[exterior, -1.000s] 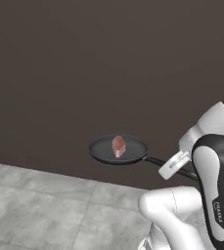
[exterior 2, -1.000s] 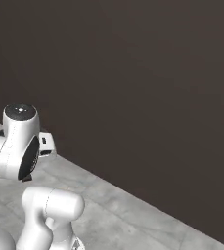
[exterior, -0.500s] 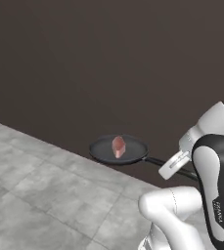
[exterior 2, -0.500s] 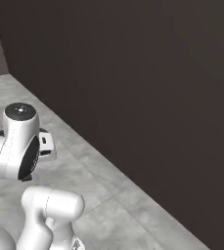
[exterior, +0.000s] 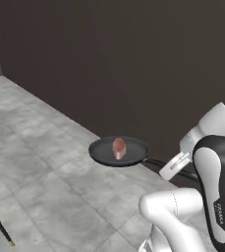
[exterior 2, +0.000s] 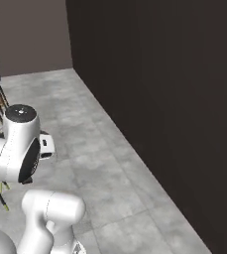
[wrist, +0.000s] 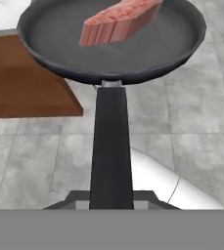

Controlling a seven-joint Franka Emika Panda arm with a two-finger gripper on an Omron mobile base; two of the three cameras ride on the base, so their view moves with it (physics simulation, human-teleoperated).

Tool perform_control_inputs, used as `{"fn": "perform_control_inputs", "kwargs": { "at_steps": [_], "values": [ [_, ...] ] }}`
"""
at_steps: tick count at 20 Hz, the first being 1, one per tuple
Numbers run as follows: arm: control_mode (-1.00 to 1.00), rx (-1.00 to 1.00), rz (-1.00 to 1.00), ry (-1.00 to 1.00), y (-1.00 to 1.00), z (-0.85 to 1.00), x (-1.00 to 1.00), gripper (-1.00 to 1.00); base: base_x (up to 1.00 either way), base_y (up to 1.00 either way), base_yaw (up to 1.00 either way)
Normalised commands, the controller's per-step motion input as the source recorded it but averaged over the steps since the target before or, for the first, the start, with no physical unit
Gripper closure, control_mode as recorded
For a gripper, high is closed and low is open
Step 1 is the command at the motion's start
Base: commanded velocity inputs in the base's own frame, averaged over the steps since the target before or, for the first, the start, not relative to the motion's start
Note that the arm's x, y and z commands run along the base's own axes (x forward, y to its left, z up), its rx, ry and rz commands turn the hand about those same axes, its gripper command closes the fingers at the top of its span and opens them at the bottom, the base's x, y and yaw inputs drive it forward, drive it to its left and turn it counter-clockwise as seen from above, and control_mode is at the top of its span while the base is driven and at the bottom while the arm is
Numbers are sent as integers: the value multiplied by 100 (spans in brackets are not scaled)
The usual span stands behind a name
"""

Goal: Pick up the pan with the steak in it and place it on the dining table. Then place the steak on the plate.

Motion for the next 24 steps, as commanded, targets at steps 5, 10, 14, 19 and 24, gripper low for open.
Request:
{"fn": "perform_control_inputs", "kwargs": {
  "at_steps": [5, 10, 14, 19, 24],
  "values": [
    [100, 0, 0, 0, 0, 0, 0, 100, 3, 0, 50],
    [100, 0, 0, 0, 0, 0, 0, 100, 29, -18, 36],
    [100, 0, 0, 0, 0, 0, 0, 100, 45, -49, 19],
    [100, 0, 0, 0, 0, 0, 0, 100, 42, -72, 14],
    [100, 0, 0, 0, 0, 0, 0, 100, 48, -73, 13]
  ]
}}
